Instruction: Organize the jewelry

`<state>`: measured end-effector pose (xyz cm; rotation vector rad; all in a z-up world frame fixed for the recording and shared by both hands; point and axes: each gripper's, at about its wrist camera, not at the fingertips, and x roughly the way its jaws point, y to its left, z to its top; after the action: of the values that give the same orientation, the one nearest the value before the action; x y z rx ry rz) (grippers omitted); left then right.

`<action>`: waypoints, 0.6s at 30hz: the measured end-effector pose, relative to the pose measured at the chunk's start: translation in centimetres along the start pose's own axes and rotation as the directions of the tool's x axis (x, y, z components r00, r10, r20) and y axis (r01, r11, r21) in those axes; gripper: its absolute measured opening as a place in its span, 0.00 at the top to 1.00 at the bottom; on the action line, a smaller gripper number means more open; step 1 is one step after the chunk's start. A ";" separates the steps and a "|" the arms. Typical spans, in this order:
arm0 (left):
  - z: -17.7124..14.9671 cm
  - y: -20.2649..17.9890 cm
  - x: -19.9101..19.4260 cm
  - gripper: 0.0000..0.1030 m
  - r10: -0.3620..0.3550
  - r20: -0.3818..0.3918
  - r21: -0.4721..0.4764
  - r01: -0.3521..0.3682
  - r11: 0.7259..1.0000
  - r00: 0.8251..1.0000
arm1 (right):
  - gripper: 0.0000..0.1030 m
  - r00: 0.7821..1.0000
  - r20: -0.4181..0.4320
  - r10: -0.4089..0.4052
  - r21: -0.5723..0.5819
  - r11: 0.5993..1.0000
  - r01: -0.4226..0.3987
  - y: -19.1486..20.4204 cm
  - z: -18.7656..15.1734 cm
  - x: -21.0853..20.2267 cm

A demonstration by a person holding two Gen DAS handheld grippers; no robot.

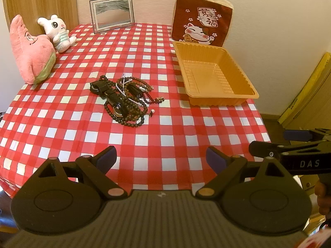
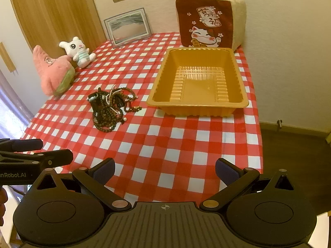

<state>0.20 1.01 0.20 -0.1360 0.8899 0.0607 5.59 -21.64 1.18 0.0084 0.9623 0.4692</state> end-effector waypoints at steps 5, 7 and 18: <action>0.0 0.0 0.0 0.10 0.001 -0.001 0.000 -0.001 1.000 1.000 | 0.00 1.000 0.000 0.000 0.000 1.000 0.000 0.0 0.0 0.0; 0.0 0.0 0.0 0.10 0.000 0.000 0.000 0.000 1.000 1.000 | 0.00 1.000 0.000 0.001 -0.001 1.000 -0.001 0.0 0.0 0.0; 0.0 0.0 0.0 0.10 0.000 0.000 -0.001 0.000 1.000 1.000 | 0.00 1.000 0.001 0.001 -0.002 1.000 -0.001 0.3 0.1 0.2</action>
<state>0.19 0.99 0.18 -0.1370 0.8904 0.0612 5.68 -21.31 1.11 0.0073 0.9613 0.4710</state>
